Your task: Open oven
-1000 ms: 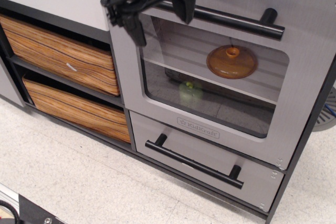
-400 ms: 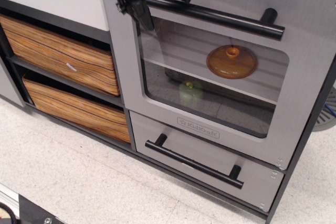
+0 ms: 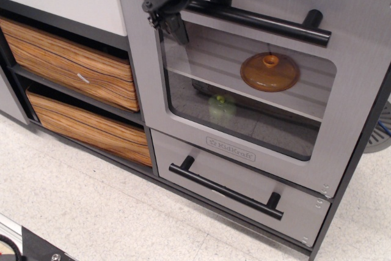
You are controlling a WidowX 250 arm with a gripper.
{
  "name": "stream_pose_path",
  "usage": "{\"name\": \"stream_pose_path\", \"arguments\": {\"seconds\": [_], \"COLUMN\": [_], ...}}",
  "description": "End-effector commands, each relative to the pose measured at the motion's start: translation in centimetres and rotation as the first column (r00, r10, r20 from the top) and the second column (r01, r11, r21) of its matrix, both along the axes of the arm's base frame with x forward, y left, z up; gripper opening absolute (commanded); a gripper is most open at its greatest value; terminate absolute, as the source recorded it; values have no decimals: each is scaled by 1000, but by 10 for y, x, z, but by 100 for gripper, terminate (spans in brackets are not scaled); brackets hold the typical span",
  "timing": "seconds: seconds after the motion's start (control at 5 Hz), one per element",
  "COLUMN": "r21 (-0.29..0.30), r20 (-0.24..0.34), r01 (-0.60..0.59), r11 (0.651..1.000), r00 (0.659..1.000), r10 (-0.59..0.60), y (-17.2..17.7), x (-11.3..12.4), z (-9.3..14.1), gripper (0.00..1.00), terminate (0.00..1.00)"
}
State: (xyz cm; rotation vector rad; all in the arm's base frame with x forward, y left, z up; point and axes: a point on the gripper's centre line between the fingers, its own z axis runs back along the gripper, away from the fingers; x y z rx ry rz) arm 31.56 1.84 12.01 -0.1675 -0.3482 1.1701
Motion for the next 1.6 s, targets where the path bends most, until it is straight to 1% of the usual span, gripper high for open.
{"name": "stream_pose_path", "arguments": {"seconds": [0.0, 0.2, 0.4, 0.6, 0.8, 1.0, 1.2, 1.4], "r21": [13, 9, -4, -14, -21, -52, -60, -6], "r20": [-31, -23, -12, -10, 17, 71, 39, -70], "r01": [63, 84, 71, 88, 86, 94, 164, 237], "r11": [998, 996, 997, 996, 996, 994, 985, 971], "r00": [998, 996, 997, 996, 996, 993, 986, 969], "r10": [-63, -83, -71, -88, -85, -90, -162, -237], "y": [-2, -5, -4, -4, -2, -2, -9, -12], "x": [-32, -41, -40, -40, -38, -49, -66, -86], "z": [0, 2, 9, 16, 39, 64, 60, 27], "gripper": [100, 100, 100, 100, 100, 100, 100, 100], "terminate": [0, 0, 0, 0, 0, 0, 0, 0]}}
